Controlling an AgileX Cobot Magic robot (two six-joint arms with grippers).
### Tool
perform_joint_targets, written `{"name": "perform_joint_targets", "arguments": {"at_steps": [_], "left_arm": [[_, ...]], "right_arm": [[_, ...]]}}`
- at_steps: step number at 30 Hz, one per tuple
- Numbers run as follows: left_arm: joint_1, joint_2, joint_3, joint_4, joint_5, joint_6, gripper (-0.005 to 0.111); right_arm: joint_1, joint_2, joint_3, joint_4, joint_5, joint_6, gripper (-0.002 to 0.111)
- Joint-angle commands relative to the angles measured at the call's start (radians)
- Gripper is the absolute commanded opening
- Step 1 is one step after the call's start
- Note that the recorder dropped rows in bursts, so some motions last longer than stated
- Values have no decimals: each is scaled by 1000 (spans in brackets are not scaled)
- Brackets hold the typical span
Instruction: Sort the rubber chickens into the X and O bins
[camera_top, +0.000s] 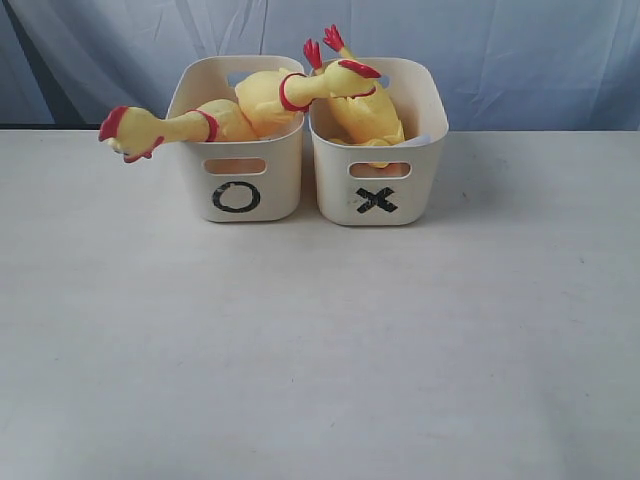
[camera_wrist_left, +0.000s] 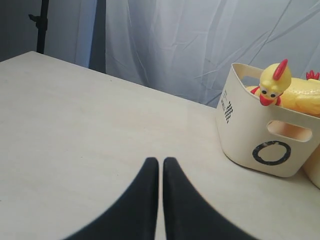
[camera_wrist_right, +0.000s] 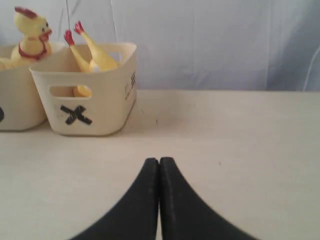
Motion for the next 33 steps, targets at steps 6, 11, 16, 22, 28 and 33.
{"name": "perform_joint_targets", "arguments": {"at_steps": [6, 11, 16, 22, 28, 33], "left_arm": [[3, -4, 3, -1, 5, -1, 4], [3, -4, 3, 2, -5, -1, 4], [3, -4, 3, 15, -5, 109, 4], [3, -4, 3, 23, -7, 382, 4], [3, -4, 3, 21, -7, 403, 4], [3, -4, 3, 21, -7, 397, 4]], "right_arm": [[-3, -6, 1, 18, 41, -1, 0], [-3, -6, 1, 18, 41, -1, 0], [-3, -6, 1, 48, 15, -1, 0], [-3, -6, 1, 47, 18, -18, 0], [-3, -6, 1, 30, 24, -92, 0], [-3, -6, 1, 22, 40, -98, 0]]}}
